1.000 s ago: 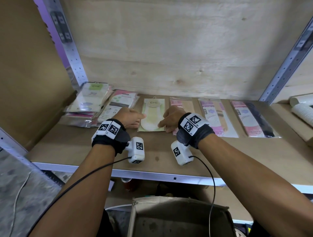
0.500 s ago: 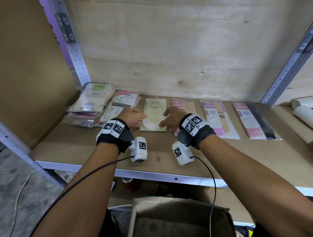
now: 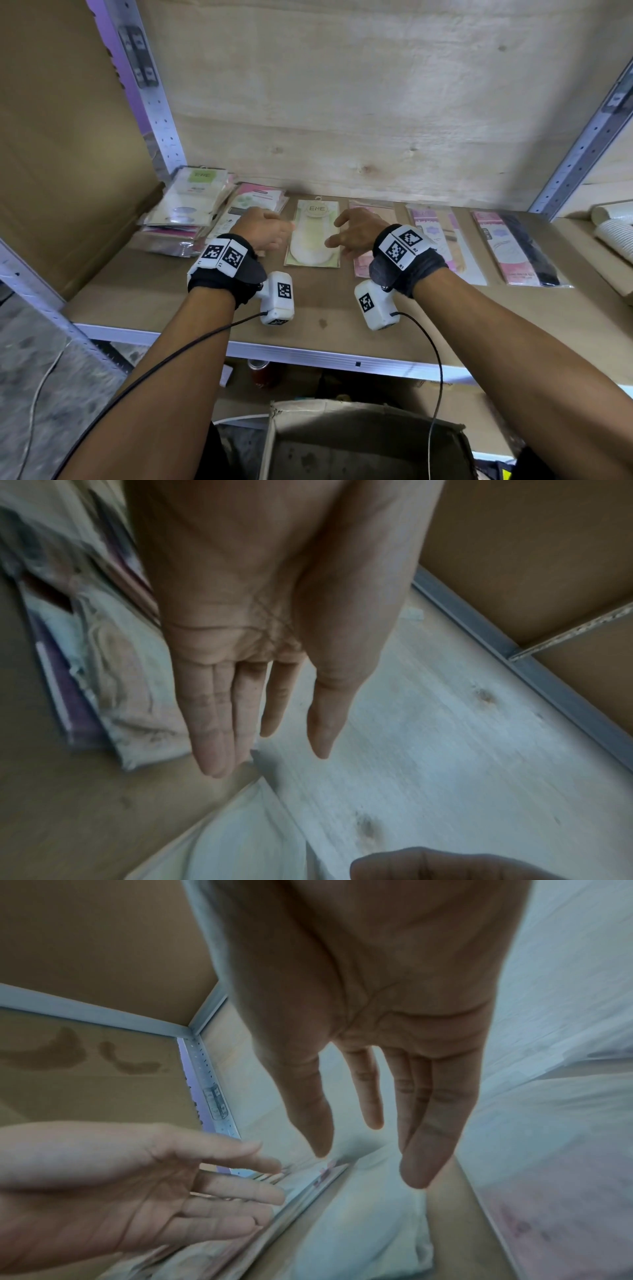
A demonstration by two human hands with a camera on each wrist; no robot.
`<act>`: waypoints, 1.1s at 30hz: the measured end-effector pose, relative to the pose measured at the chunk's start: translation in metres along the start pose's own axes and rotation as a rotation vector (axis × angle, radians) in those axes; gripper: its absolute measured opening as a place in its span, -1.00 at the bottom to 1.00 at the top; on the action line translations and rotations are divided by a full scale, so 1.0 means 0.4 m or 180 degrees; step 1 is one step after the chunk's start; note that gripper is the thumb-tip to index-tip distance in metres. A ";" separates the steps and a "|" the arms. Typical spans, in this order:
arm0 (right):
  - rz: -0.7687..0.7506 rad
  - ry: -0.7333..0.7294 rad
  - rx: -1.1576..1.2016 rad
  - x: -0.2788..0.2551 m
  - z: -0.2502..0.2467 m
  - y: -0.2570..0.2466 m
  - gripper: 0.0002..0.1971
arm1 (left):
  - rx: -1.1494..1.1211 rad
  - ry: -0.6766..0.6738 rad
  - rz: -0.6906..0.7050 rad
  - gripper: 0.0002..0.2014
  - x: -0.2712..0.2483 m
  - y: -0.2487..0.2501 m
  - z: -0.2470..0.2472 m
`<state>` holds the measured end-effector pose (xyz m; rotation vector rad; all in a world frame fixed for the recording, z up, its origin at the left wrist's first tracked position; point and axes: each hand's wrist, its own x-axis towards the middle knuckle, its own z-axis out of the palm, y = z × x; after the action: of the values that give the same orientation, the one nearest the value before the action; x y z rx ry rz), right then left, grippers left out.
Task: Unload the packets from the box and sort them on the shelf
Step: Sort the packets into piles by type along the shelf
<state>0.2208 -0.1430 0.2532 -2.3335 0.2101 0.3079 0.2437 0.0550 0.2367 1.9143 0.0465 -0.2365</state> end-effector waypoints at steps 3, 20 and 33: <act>-0.0161 0.0149 0.0322 0.021 0.000 -0.018 -0.57 | -0.0131 0.0222 0.0251 -0.89 -0.009 0.017 -0.040; -0.0273 -0.0047 -0.0665 0.189 0.263 -0.249 -0.36 | -0.0261 0.1118 0.0389 -0.95 -0.010 -0.064 -0.228; -0.0086 0.0012 -0.0422 0.226 0.236 -0.219 -0.50 | -0.0501 0.1065 0.0473 -0.94 -0.013 -0.066 -0.229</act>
<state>0.3137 -0.0197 0.2222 -2.4659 0.1643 0.3124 0.2476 0.1501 0.2434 1.7727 0.1417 0.1844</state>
